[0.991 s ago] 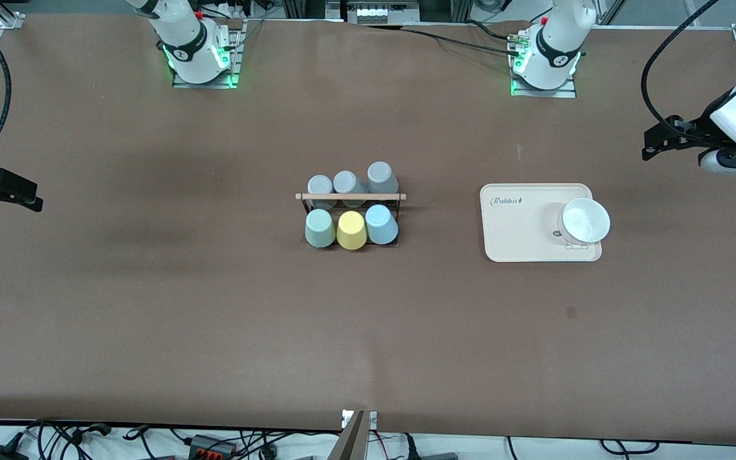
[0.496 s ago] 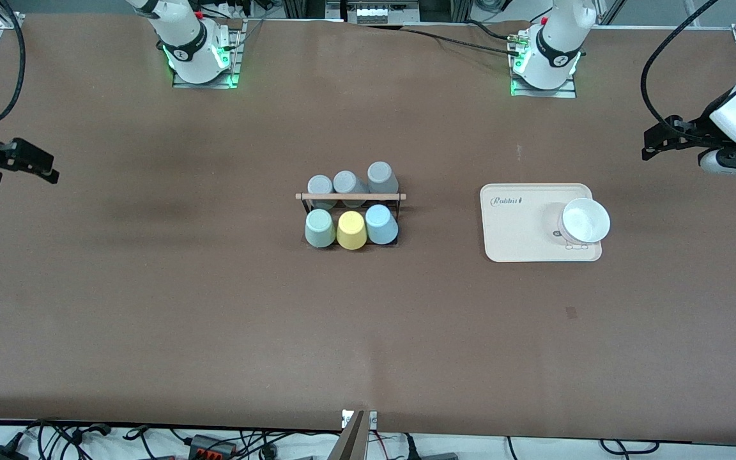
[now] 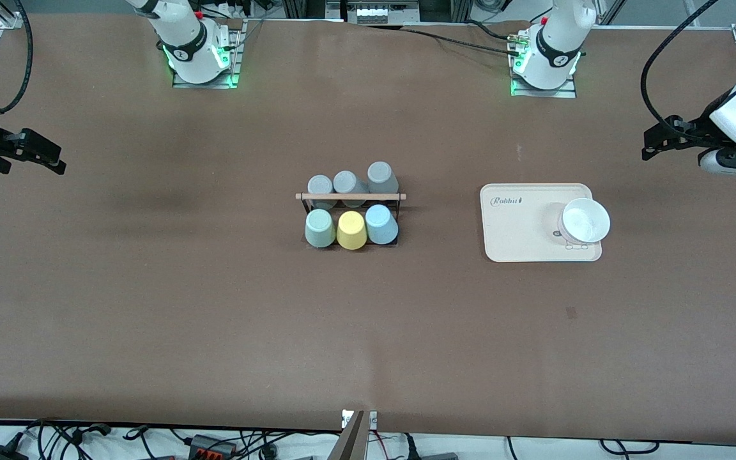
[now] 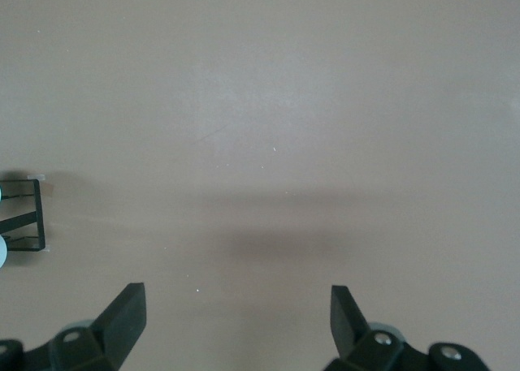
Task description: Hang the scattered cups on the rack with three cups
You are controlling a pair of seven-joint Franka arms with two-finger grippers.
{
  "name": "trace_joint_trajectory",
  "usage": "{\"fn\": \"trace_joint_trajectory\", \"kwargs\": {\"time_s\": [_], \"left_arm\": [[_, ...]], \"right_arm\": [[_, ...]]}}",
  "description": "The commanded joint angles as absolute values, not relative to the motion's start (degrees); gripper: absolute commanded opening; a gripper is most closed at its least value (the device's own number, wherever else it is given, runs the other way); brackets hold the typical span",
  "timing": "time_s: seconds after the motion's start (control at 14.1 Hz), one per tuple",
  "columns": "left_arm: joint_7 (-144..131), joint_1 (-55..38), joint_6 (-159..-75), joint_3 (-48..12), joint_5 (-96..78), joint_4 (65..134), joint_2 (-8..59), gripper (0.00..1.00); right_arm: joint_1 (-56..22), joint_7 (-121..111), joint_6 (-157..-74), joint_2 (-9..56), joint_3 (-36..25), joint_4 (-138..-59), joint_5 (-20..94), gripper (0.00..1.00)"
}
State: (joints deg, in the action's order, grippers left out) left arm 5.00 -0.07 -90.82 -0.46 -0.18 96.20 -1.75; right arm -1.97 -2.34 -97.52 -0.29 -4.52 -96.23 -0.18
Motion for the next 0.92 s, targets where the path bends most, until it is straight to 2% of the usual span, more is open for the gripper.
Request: {"fn": "trace_joint_trajectory", "kwargs": {"time_s": [0.0, 0.28, 0.5, 0.85], "left_arm": [[5.36, 0.09, -89.91, -0.79, 0.26, 95.54, -1.93, 1.0], [5.36, 0.18, -89.82, -0.79, 0.26, 95.54, -1.93, 1.0], [5.36, 0.18, -89.82, -0.79, 0.26, 95.54, -1.93, 1.0], [5.36, 0.26, -89.91, -0.79, 0.26, 95.54, -1.93, 1.0]], "right_arm": [[-1.93, -1.49, -98.09, -0.62, -4.31, -96.86, 0.18, 1.0], [-1.32, -1.49, -98.35, -0.7, -4.31, -96.86, 0.09, 1.0], [3.6, -1.49, -98.61, -0.88, 0.43, -96.86, 1.14, 1.0], [3.51, -1.58, -98.17, -1.32, 0.44, -97.12, 0.79, 1.0]]}}
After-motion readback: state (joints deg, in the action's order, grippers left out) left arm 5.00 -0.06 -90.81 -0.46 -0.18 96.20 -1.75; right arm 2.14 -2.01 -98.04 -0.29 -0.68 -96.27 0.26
